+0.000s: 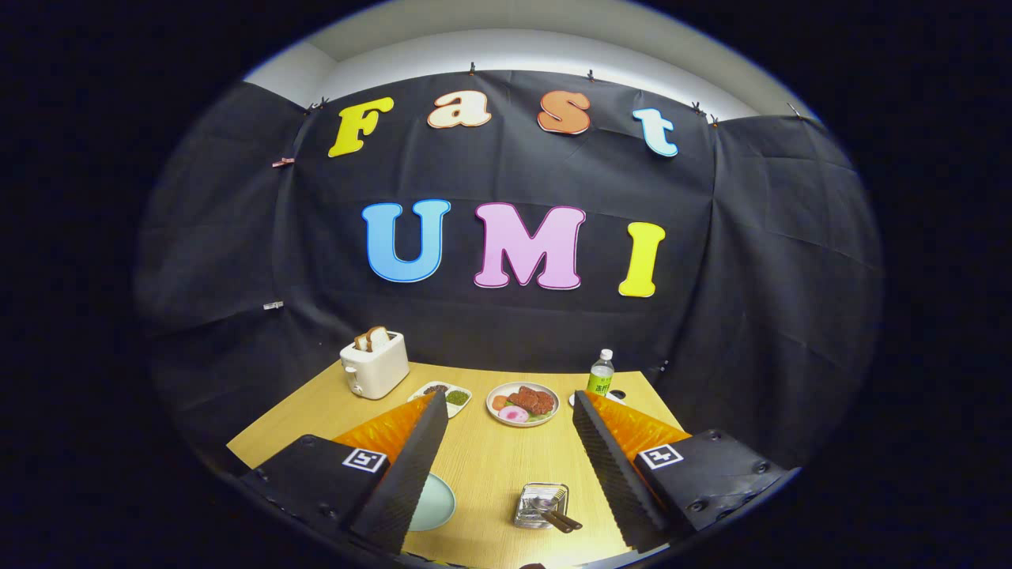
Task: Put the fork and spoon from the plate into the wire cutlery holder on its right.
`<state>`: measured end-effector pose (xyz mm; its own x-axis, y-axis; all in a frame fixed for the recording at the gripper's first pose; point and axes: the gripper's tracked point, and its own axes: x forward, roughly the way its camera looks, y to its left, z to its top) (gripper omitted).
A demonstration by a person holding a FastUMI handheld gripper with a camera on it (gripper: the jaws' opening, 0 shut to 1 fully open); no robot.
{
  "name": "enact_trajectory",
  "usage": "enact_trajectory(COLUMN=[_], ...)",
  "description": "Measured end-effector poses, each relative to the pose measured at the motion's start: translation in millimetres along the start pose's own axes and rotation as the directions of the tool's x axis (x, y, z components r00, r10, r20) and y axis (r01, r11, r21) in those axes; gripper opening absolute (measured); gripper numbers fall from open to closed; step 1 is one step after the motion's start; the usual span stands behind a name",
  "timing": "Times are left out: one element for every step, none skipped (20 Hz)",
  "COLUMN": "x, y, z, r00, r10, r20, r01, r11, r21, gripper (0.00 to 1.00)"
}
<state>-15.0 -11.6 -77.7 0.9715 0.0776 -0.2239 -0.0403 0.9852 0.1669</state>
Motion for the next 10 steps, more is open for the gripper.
enact_trajectory(x=[-0.4,0.2,0.2,0.5,1.4,1.1,1.3,1.8,1.0,1.4], y=[-0.2,-0.3,0.1,1.1,1.8,2.9,3.7,4.2,3.0,3.7], z=[1.7,4.4,4.7,5.1,4.5,3.2,3.3,3.2,4.1,5.7], r00=[1.000,1.000,1.000,1.000,1.000,1.000,1.000,1.000,1.000,1.000], r10=[0.000,-0.001,0.000,0.001,0.002,0.004,0.006,0.006,0.000,0.002], r20=[0.005,0.013,0.016,0.018,0.014,0.010,0.009,0.008,0.013,0.014], r01=[0.000,0.001,0.000,-0.001,-0.002,-0.004,-0.006,-0.006,0.000,-0.002], r11=[1.000,1.000,1.000,1.000,1.000,1.000,1.000,1.000,1.000,1.000], r21=[-0.002,-0.005,-0.010,-0.015,-0.022,-0.026,-0.027,-0.029,-0.030,-0.029], gripper=[0.99,0.99,0.99,0.99,0.99,0.99,0.99,0.99,0.99,0.99])
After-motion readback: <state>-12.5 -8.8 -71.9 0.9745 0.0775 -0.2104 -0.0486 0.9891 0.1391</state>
